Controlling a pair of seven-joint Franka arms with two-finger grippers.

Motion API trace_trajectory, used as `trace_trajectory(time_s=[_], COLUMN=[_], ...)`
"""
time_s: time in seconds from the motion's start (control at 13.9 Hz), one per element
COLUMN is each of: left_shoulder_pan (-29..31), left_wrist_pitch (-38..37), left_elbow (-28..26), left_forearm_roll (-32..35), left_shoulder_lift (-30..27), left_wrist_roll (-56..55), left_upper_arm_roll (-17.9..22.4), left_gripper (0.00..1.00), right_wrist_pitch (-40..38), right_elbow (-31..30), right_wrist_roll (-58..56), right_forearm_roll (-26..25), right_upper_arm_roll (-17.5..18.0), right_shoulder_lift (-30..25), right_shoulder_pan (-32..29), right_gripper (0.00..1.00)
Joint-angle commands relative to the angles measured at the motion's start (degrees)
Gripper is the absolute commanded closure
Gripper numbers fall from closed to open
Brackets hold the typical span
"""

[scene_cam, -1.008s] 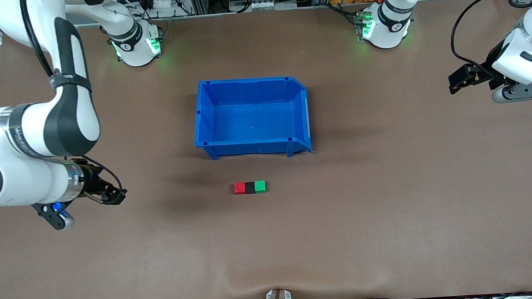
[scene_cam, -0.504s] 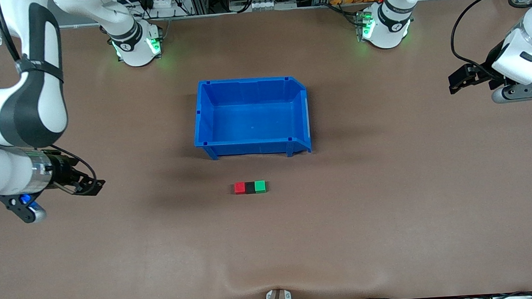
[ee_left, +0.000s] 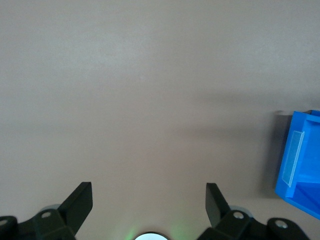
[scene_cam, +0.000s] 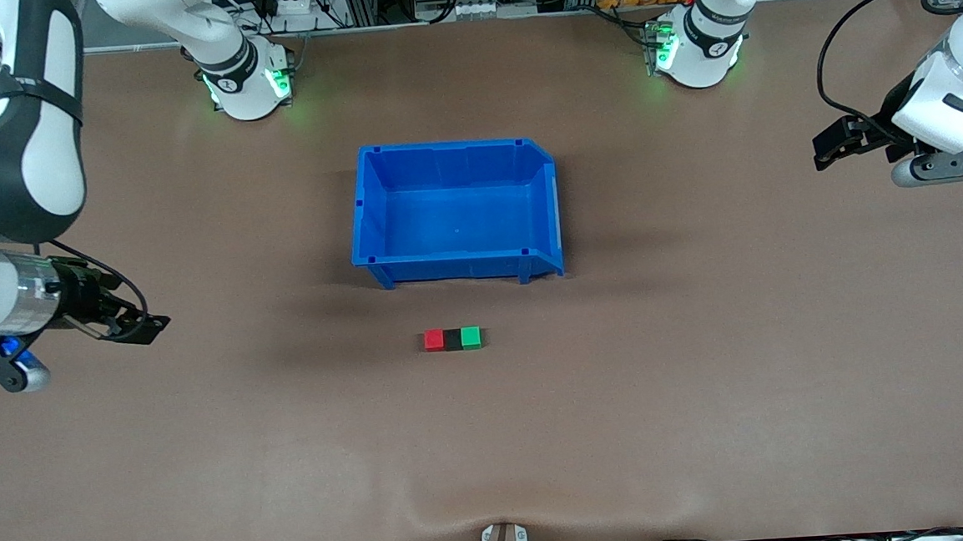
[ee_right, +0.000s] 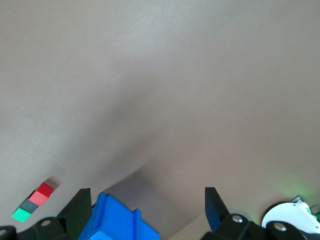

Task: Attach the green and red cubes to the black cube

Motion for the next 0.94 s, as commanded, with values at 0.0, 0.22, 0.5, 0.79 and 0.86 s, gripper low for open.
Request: trace_trajectory(time_s=[0.0, 0.22, 0.5, 0.79, 0.86], left_shoulder_pan=[0.6, 0.7, 0.7, 0.7, 0.7], left_wrist_pitch=[0.1, 0.2, 0.1, 0.1, 0.1], left_elbow=[-1.0, -1.0, -1.1, -1.1, -1.1], left_forearm_roll=[-0.1, -0.1, -0.1, -0.1, -0.1], left_shoulder_lift=[-1.7, -1.7, -1.9, -2.0, -2.0], left_wrist_roll=[0.0, -0.1, 0.0, -0.1, 0.0], left_upper_arm_roll=[-0.3, -0.3, -0.3, -0.3, -0.3], left_gripper=[0.00, 0.00, 0.00, 0.00, 0.00], right_wrist_pitch=[-1.1, -1.2, -3.1, -3.2, -3.2], right_elbow=[-0.7, -0.7, -0.6, -0.7, -0.7], right_wrist_roll=[-3.2, -6.0, -12.1, -17.6, -20.9], right_forearm_roll=[-0.6, -0.1, -0.3, -1.3, -3.2], right_upper_arm_roll=[0.3, 0.7, 1.1, 7.6, 9.3], right_shoulder_lift=[-3.6, -6.2, -8.4, -11.7, -12.5], right_shoulder_pan=[-1.4, -4.4, -7.1, -15.1, -17.0], right_gripper=[0.00, 0.00, 0.00, 0.00, 0.00])
